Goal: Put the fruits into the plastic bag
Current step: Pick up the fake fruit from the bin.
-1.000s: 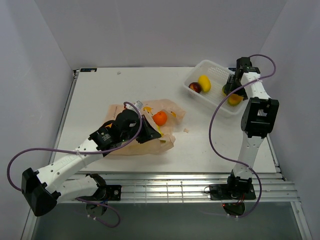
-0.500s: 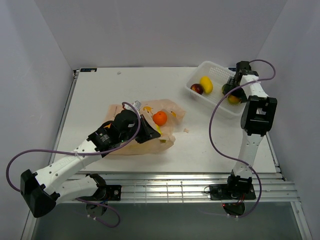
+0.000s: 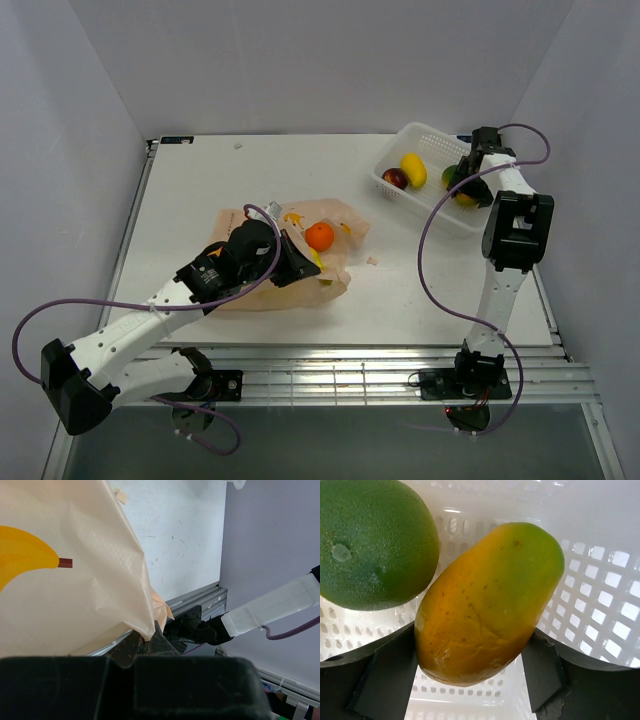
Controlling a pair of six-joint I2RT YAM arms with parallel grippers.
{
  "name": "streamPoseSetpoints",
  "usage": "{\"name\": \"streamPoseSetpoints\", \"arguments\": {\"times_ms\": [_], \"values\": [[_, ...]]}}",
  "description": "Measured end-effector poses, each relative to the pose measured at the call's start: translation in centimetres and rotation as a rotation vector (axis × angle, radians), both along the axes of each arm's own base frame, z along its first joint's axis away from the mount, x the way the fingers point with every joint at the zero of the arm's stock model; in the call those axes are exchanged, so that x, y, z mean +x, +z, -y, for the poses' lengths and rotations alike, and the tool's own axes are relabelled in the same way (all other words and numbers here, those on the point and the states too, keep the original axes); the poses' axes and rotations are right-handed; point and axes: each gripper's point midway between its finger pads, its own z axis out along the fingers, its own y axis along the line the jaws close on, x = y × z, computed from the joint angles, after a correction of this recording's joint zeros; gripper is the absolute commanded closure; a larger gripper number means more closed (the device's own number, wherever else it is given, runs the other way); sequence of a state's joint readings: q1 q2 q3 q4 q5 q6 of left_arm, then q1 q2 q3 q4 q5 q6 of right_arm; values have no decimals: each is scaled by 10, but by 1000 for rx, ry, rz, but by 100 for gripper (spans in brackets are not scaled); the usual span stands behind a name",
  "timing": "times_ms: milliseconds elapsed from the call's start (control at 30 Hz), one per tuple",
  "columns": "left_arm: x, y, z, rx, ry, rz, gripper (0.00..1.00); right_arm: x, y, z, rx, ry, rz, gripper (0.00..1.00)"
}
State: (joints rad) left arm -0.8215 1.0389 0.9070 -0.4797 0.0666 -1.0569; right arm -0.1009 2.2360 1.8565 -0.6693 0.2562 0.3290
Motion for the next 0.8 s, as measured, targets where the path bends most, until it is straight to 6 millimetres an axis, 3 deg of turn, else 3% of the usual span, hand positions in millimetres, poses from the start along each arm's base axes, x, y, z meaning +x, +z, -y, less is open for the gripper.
{"name": "streamPoseSetpoints", "arguments": {"times_ms": [200,500,667,800], "values": [[0,0,0,1,1,0,100,-3,21,-4,10,30,45,63],[0,-2,-2,10,7,-3,100,-27,94,-28,70,164,224,67],[0,-2,-2,9,7,-4,100,-40,133,-70,196,379,368,69],[0,-2,-2,10,8,-7,100,-69,146,-121,294,562,445,69]]}}
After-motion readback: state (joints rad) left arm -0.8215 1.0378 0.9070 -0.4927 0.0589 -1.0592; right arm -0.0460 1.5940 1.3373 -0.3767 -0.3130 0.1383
